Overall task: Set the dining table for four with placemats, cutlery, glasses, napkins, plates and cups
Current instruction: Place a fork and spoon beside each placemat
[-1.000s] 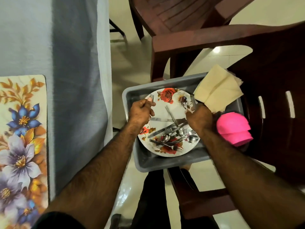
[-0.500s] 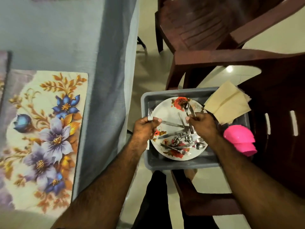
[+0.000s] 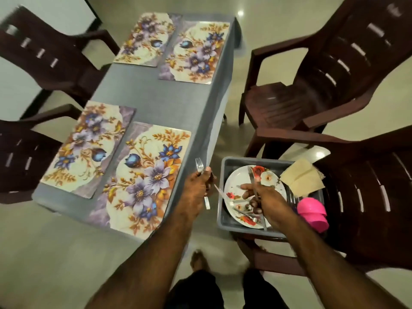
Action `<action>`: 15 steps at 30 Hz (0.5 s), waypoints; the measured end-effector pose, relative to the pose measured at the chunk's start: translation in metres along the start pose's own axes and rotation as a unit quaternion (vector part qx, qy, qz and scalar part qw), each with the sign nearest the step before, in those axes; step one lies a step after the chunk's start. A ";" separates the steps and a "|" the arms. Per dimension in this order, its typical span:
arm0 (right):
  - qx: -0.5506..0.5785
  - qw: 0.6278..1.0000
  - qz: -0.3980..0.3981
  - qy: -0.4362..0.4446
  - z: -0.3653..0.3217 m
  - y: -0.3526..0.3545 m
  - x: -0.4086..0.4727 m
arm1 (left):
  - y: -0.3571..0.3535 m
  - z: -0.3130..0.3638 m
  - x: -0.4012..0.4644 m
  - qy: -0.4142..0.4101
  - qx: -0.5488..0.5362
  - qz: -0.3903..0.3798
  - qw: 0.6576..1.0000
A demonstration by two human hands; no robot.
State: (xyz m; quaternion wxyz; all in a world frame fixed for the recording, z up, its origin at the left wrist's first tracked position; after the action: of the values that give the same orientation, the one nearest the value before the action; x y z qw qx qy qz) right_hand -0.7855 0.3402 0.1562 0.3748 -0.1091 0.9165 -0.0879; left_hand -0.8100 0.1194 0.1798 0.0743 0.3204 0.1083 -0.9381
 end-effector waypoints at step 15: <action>-0.246 0.963 -0.080 0.072 0.020 -0.296 0.038 | 0.352 0.052 -0.043 0.029 -0.131 -0.068 0.989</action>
State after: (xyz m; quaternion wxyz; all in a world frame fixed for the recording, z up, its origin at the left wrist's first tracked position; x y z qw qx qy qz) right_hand -0.7584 0.0445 0.1888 0.2615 -0.2643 0.9226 0.1026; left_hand -0.7329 -0.2299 0.1916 0.0483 0.3267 0.2542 -0.9090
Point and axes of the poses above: each hand's wrist, its own x-axis towards the middle knuckle, its own y-axis out of the back of the hand, z = x × y, the point moved 4 cm from there along x, towards the middle knuckle, and after that the axes turned 8 degrees about -z, right-handed, at the moved point
